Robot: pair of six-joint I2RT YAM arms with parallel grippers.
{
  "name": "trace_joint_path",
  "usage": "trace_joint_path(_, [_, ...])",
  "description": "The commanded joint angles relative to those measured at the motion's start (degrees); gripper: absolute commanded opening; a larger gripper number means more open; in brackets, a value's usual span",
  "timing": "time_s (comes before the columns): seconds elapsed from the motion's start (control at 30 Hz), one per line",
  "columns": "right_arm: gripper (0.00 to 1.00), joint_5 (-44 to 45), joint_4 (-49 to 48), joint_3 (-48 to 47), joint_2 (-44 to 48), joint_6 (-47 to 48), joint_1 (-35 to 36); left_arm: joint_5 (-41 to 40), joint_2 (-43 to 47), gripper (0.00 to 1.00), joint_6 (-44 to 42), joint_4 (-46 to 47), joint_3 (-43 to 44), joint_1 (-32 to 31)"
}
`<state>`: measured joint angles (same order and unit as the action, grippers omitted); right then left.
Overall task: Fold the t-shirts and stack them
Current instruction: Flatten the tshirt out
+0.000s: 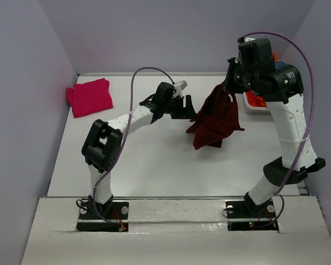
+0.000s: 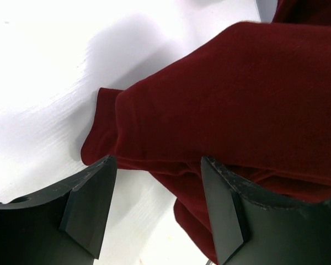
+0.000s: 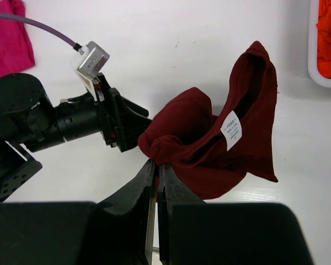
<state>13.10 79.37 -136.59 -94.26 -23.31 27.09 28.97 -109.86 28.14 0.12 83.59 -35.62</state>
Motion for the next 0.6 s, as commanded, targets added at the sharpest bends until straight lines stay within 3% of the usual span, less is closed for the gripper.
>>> trace_joint_path(0.0, [0.07, 0.87, -2.21, -0.60, 0.83, 0.63, 0.33, -0.05, 2.89, 0.73, -0.19, 4.19, -3.17, -0.77])
trace_joint_path(0.2, [0.07, 0.08, -3.08, 1.07, 1.01, 0.46, 0.33, -5.50, 8.26, 0.72, -4.58, 3.66, -5.37, -2.44])
trace_joint_path(0.57, [0.07, -1.24, -4.05, 2.47, 0.39, 0.28, 0.33, -16.05, 11.43, 0.72, -10.38, -3.02, 0.95, -3.14])
